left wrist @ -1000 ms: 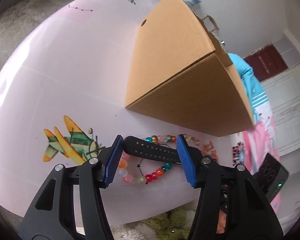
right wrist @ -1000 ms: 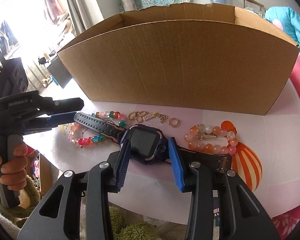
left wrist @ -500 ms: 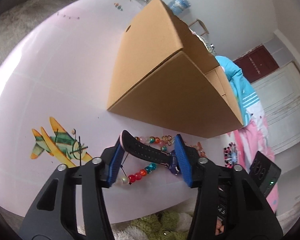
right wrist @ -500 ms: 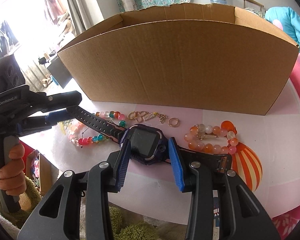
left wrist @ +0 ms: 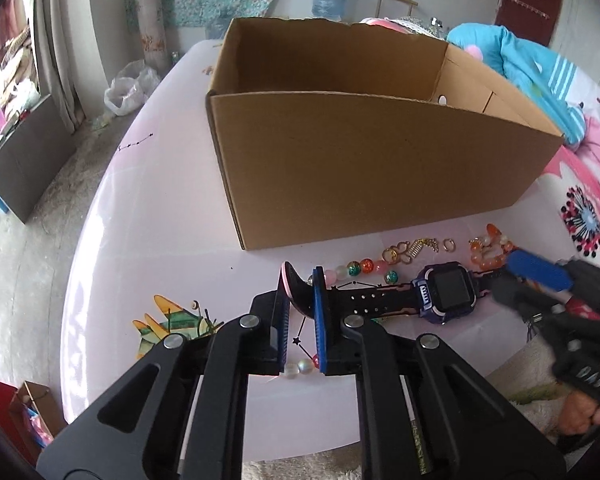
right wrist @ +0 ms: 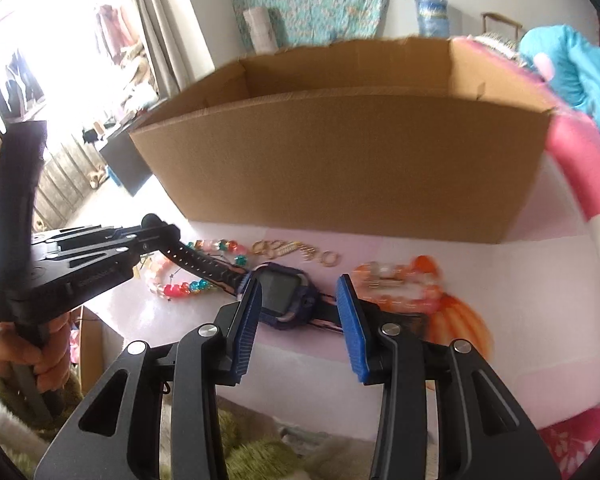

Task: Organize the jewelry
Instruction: 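Lift the smartwatch with the right tool while the left tool grasps the bead bracelet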

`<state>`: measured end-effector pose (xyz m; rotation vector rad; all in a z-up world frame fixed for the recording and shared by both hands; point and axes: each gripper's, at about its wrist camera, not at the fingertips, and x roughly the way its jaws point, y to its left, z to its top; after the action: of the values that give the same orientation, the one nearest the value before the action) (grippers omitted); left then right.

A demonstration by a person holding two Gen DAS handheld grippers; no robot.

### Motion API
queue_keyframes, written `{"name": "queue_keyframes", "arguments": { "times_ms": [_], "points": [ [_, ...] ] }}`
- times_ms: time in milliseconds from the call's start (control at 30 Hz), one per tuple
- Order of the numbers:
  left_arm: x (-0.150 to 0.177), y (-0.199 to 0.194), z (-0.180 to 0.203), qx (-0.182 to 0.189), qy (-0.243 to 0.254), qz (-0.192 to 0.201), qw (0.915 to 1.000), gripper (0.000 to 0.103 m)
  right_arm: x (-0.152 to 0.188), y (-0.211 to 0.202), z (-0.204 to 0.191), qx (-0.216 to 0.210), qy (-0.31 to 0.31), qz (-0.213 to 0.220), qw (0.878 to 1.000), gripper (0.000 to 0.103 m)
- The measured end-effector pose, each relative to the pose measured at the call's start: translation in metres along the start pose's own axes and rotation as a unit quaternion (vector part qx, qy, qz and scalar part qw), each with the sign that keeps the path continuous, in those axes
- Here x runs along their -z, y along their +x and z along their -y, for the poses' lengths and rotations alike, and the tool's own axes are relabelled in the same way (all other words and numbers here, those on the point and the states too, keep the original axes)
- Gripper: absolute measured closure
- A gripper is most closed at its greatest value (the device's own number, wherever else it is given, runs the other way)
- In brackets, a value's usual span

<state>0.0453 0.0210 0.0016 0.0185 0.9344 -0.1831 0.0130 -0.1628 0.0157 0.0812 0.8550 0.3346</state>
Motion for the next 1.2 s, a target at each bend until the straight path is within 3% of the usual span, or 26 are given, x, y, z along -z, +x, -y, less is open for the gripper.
{"name": "queue_keyframes", "arguments": {
  "times_ms": [200, 400, 767, 967, 1200],
  "points": [
    [0.0, -0.002, -0.001, -0.002, 0.005, -0.001, 1.0, 0.093, 0.007, -0.014, 0.039, 0.031, 0.056, -0.02, 0.998, 0.065],
    [0.0, -0.003, 0.008, -0.003, 0.011, 0.001, 0.9999, 0.093, 0.013, 0.007, 0.072, -0.014, 0.147, -0.056, 0.987, 0.065],
    [0.0, 0.002, 0.007, 0.008, 0.005, -0.006, 0.9999, 0.093, 0.016, 0.022, 0.081, -0.074, 0.206, -0.06, 0.974, 0.065],
    [0.0, 0.003, 0.006, 0.01, 0.006, -0.006, 0.9999, 0.093, 0.016, 0.021, 0.077, -0.05, 0.204, -0.051, 0.976, 0.093],
    [0.0, -0.005, 0.007, 0.021, 0.013, 0.009, 0.9996, 0.093, 0.009, -0.003, 0.054, -0.004, 0.125, -0.018, 0.992, 0.098]
  ]
}}
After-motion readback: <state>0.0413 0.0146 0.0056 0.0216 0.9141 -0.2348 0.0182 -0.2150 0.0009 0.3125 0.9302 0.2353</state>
